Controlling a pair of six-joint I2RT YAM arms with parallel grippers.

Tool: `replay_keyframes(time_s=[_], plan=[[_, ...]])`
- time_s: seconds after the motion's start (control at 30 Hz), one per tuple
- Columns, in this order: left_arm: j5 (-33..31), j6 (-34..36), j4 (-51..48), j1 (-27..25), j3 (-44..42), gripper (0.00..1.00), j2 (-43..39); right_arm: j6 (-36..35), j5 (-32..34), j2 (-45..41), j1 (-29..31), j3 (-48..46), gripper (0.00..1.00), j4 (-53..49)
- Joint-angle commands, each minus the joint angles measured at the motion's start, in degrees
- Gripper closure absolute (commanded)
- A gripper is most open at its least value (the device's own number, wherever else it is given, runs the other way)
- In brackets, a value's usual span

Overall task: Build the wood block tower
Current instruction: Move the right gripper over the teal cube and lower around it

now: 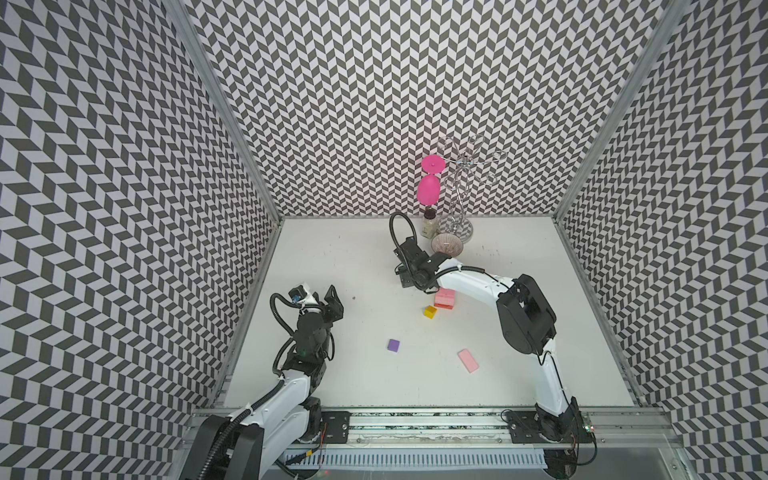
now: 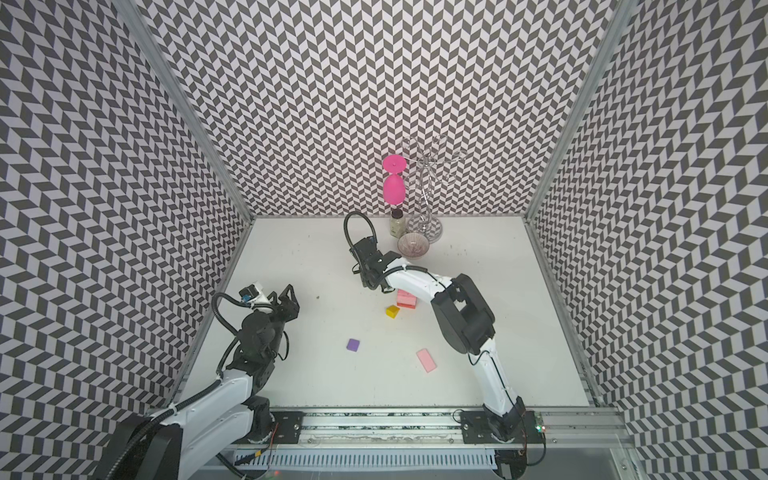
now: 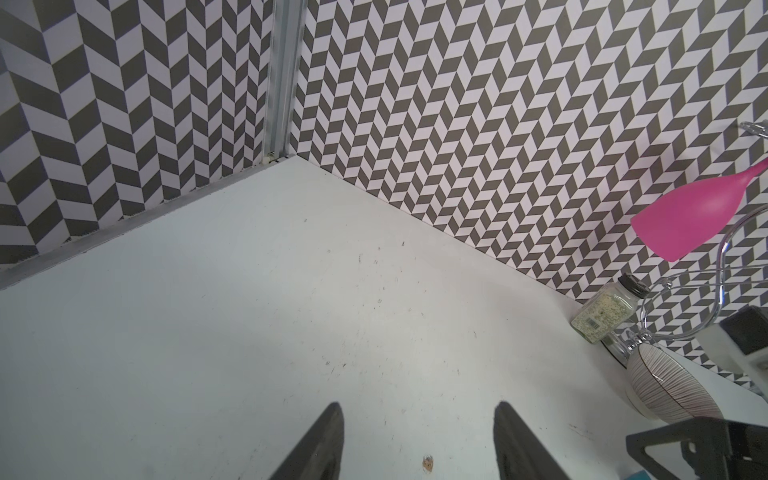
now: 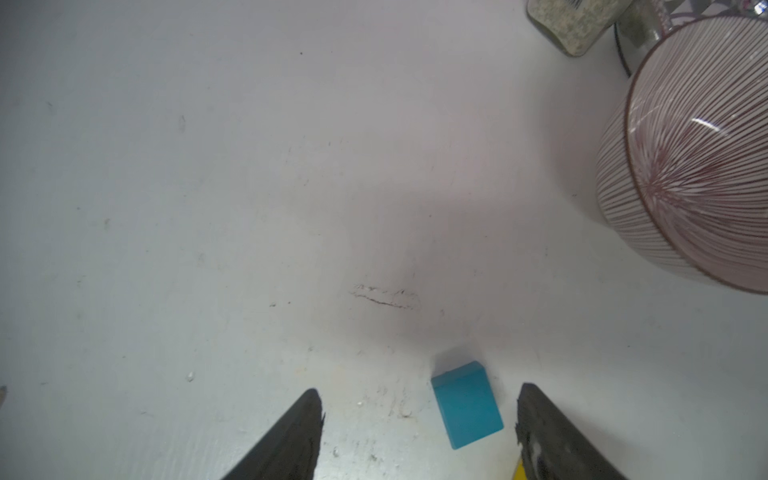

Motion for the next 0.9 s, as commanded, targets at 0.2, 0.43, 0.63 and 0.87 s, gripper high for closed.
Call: replay_keyframes(time_s=[0.2,0.43,0.63,0.87], plan=[[0.7,-0.7,1.9,0.4,-0.8,0.42,-1.0,-8.3,-7.8,2.7,-3.0,8.2,0.3,-9.7],[0.8,-0.7,2.2,0.4,-1.3,0.42,-1.7,-11.7,-8.6,6.5,-4.0,11.1,0.32,-12.7],[1.1,-0.6,2.3,0.4,-1.3,0.42,-1.8,-12.2,-9.5,8.6,-5.0,11.4,0.36,-12.8],[1.1,-0.7,2.3,0.4,-1.5,0.42,-2.0,-12.6,-10.2,10.4,-6.0,11.4,0.41,-12.7]])
